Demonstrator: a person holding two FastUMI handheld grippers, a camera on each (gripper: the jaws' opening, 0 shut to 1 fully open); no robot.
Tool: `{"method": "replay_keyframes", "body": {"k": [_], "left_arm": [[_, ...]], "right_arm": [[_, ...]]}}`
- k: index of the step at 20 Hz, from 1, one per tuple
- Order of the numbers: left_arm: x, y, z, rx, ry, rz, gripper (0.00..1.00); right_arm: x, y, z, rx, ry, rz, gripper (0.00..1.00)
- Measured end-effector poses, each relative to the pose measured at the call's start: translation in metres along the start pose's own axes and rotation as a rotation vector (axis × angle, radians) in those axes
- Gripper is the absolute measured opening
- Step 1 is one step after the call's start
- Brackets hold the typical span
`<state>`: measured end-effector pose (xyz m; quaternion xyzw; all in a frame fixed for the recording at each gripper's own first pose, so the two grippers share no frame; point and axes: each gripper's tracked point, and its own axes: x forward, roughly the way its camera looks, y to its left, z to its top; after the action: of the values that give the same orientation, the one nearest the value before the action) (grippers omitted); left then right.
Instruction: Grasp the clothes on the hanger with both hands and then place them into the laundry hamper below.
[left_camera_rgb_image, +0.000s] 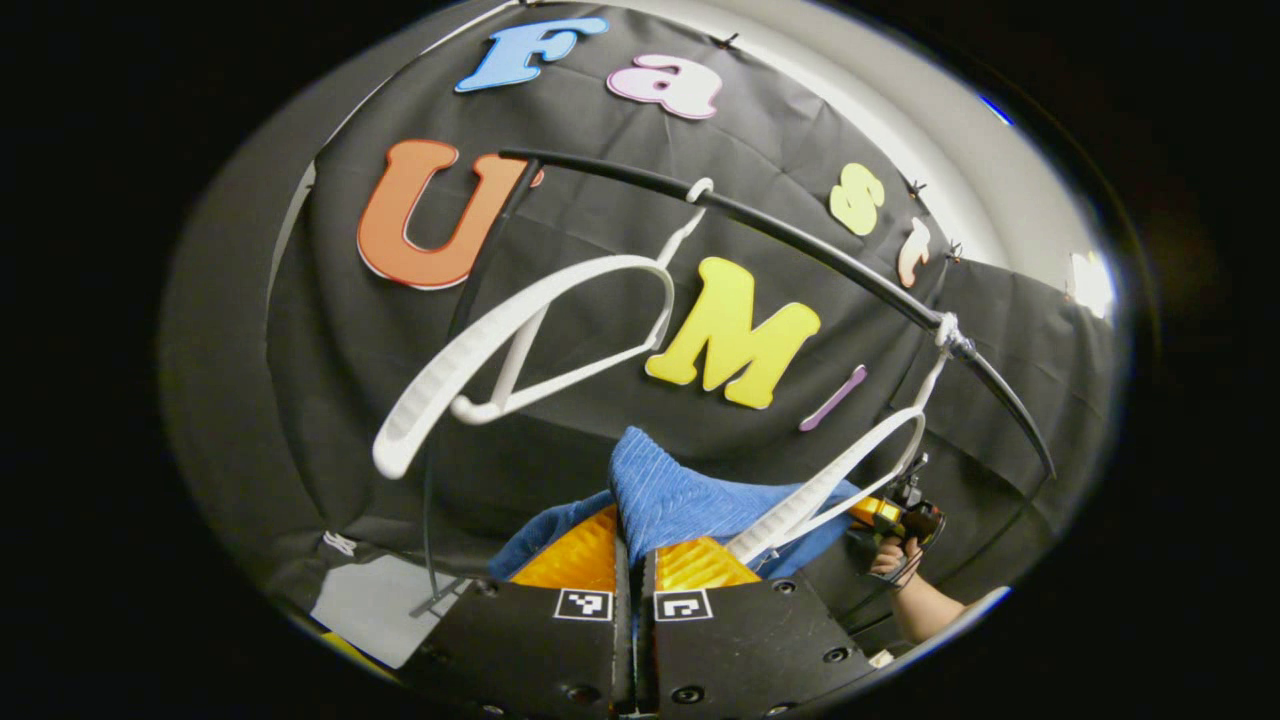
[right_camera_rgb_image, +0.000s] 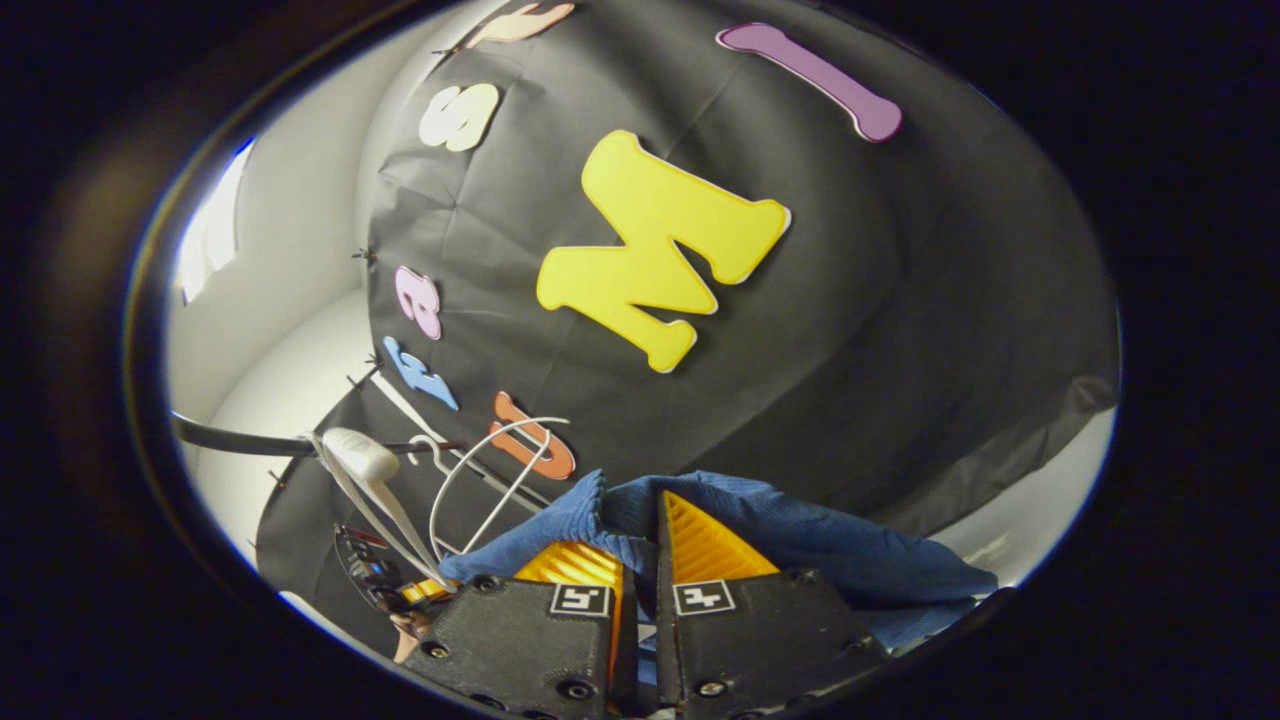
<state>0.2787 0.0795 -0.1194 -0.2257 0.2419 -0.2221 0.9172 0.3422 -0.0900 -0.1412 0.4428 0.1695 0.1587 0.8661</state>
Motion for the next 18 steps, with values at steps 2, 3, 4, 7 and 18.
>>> {"method": "replay_keyframes", "body": {"k": [2, 3, 4, 7, 18], "left_arm": [[-0.005, 0.002, -0.012, -0.029, 0.006, -0.003, 0.0], [-0.007, 0.004, -0.017, -0.04, 0.008, -0.002, 0.01], [-0.01, 0.005, -0.024, -0.047, 0.012, 0.001, 0.01], [-0.021, 0.01, -0.043, -0.053, 0.027, 0.016, 0.02], [-0.063, -0.01, -0.086, -0.05, 0.041, -0.006, 0.02]], "right_arm": [[-0.004, -0.003, -0.009, 0.026, 0.007, -0.001, 0.1], [-0.006, -0.004, -0.014, 0.043, 0.007, 0.002, 0.1], [-0.009, -0.005, -0.019, 0.056, 0.01, 0.001, 0.1], [-0.015, -0.011, -0.036, 0.079, 0.019, -0.018, 0.1], [-0.034, 0.007, -0.118, 0.087, 0.101, -0.054, 0.1]]}}
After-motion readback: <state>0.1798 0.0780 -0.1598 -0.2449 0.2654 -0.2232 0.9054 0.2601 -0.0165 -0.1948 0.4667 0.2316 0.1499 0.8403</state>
